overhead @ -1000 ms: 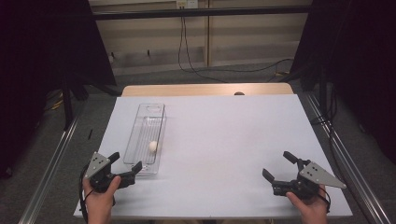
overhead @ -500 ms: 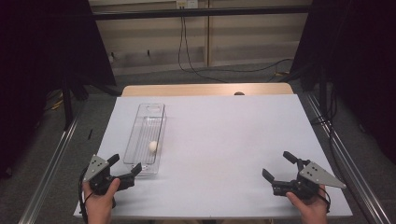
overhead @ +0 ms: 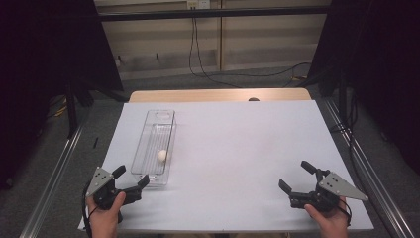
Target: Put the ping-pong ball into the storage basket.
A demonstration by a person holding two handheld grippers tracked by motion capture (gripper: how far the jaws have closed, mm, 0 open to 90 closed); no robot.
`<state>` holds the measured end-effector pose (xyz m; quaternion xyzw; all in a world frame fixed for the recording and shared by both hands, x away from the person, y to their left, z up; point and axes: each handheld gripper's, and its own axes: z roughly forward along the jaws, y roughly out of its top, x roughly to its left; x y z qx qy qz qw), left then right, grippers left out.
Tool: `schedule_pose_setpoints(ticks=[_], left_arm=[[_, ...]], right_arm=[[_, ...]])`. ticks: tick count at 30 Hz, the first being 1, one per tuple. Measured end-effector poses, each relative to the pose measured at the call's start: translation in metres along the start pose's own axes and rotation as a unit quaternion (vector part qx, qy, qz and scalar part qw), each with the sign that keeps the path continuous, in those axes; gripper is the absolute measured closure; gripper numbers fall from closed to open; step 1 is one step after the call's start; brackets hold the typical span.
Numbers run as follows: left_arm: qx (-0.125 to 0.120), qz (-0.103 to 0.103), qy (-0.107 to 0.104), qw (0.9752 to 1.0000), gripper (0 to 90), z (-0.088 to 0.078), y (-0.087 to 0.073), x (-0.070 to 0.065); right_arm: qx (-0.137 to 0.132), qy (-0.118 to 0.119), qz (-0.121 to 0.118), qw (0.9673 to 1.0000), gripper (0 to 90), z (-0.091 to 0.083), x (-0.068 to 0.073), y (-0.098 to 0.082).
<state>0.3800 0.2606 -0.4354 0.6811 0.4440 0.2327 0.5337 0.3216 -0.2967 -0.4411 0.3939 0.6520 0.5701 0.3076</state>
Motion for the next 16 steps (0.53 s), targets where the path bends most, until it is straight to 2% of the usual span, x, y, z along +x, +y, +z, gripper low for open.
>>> schedule_pose_setpoints(ticks=[16], left_arm=[[-0.008,0.001,-0.002,1.0000,3.4,-0.0005,-0.0005,-0.0006]], right_arm=[[0.001,-0.004,0.002,1.0000,1.5,0.0009,0.0004,-0.0003]])
